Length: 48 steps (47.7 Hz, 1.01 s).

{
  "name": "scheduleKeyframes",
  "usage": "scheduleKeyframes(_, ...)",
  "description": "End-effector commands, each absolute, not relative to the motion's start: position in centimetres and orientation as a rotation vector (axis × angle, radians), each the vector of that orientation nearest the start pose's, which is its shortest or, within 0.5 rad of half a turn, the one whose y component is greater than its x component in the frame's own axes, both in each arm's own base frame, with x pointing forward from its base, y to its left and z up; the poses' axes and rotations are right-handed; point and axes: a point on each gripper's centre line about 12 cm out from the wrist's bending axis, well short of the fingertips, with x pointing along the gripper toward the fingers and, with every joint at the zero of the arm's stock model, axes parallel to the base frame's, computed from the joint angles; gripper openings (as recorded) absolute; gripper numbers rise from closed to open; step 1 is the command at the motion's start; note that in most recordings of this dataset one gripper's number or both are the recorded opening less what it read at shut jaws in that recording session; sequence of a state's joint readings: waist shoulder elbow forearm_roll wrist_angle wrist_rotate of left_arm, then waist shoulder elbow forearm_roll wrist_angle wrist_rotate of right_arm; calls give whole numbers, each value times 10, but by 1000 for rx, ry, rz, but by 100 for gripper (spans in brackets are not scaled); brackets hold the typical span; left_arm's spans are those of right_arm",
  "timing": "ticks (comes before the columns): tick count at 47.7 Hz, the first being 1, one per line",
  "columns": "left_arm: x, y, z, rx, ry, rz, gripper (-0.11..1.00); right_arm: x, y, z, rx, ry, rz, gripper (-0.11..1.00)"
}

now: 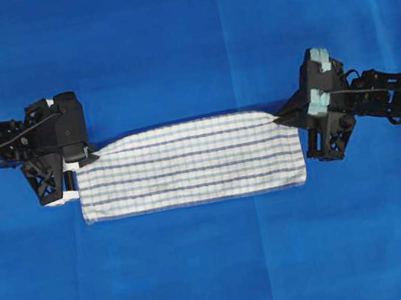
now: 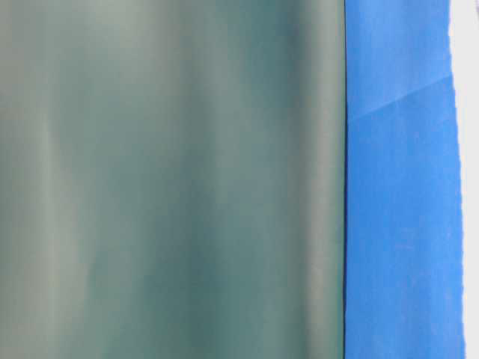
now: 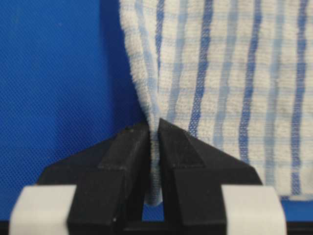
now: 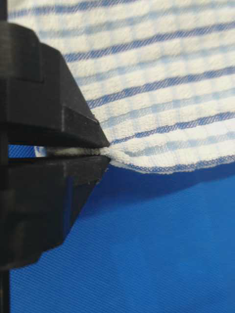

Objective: Fold the blue towel.
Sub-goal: 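Lift the strip and rotate it, left gripper down, right gripper up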

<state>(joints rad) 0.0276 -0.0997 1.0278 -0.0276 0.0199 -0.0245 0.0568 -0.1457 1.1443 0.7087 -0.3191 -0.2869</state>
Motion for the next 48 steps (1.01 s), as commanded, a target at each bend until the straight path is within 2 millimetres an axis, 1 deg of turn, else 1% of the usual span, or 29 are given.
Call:
scheduleKeyframes(1,286,5,121,-57,892,37,3,265,-8,121,295,647,-264,-4)
scheduleKeyframes(9,288,-2,155,-49,853,13,3,260,-5,149,306,571,-216,-4)
scheduleKeyframes(17,288,-11,181,-36,817,-21,3,253,0,174,319,509,-163,-4)
scheduleKeyframes(20,288,-15,186,-32,805,-34,3,250,0,179,324,497,-153,-4)
scheduleKeyframes(26,290,-21,188,-42,798,-45,3,248,1,182,327,486,-147,-4)
scheduleKeyframes(31,297,-28,193,-95,759,-43,3,249,0,185,328,478,-151,-4)
scheduleKeyframes(34,307,-35,198,-161,706,-38,3,251,-5,188,333,466,-166,-4)
scheduleKeyframes(38,320,-44,205,-239,651,-39,3,254,-15,193,345,446,-205,-4)
scheduleKeyframes(43,335,-58,210,-294,613,-61,3,259,-38,202,366,408,-283,-4)
scheduleKeyframes(48,355,-76,214,-295,591,-102,3,262,-59,209,372,381,-355,-4)
